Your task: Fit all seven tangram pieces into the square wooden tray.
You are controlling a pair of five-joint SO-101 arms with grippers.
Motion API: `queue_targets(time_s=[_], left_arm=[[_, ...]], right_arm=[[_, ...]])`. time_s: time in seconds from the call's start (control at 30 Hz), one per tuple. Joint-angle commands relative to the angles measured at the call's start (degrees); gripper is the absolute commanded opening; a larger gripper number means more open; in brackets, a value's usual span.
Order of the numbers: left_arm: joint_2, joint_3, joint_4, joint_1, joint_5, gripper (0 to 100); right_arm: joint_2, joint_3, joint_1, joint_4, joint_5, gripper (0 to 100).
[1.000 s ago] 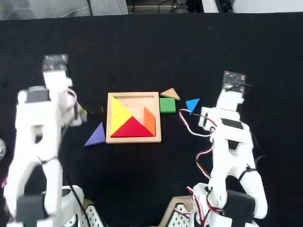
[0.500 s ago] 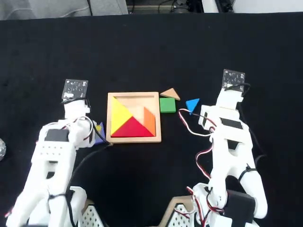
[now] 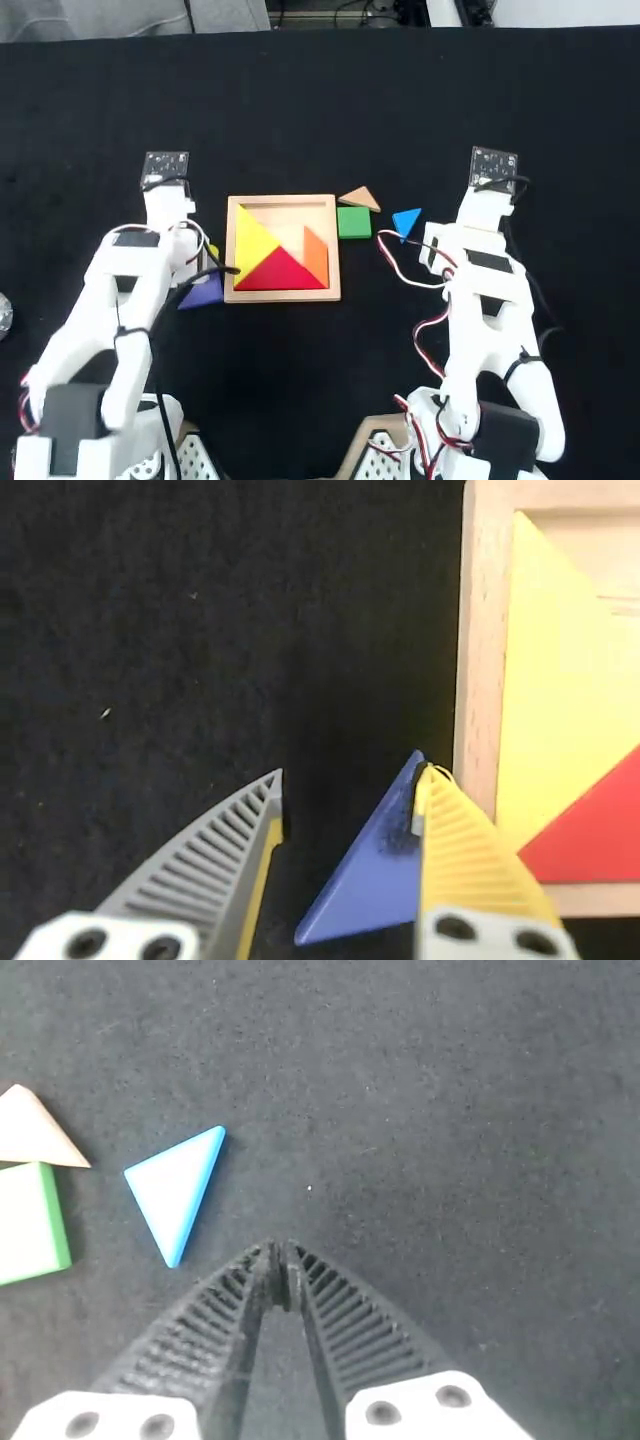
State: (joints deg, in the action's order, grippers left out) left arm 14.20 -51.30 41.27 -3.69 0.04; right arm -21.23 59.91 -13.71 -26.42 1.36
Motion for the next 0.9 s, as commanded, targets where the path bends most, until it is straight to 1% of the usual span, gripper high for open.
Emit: queue_targets(time_s=[0.0,0.23,0.6,0.7,0.87], left_arm=[[-1.8,4.8,-0.4,0.7,0.4,22],[-2.1,4.8,-0.7,3.7,0.4,22],[-2.2,4.6,-0.8,3.3,-0.1,22],[-2.2,4.3,-0.4,0.7,-0.3,22],[-2.2,4.3,-0.3,-8.2,-6.8,22]], right_arm=[[-2.0,-0.3,0.8,1.2,0.5,1.5],[-2.0,-0.3,0.8,1.2,0.5,1.5],[-2.0,-0.3,0.9,1.1,0.5,1.5],[-2.0,-0.2,0.9,1.1,0.5,1.5],[-2.0,-0.2,0.9,1.1,0.5,1.5]])
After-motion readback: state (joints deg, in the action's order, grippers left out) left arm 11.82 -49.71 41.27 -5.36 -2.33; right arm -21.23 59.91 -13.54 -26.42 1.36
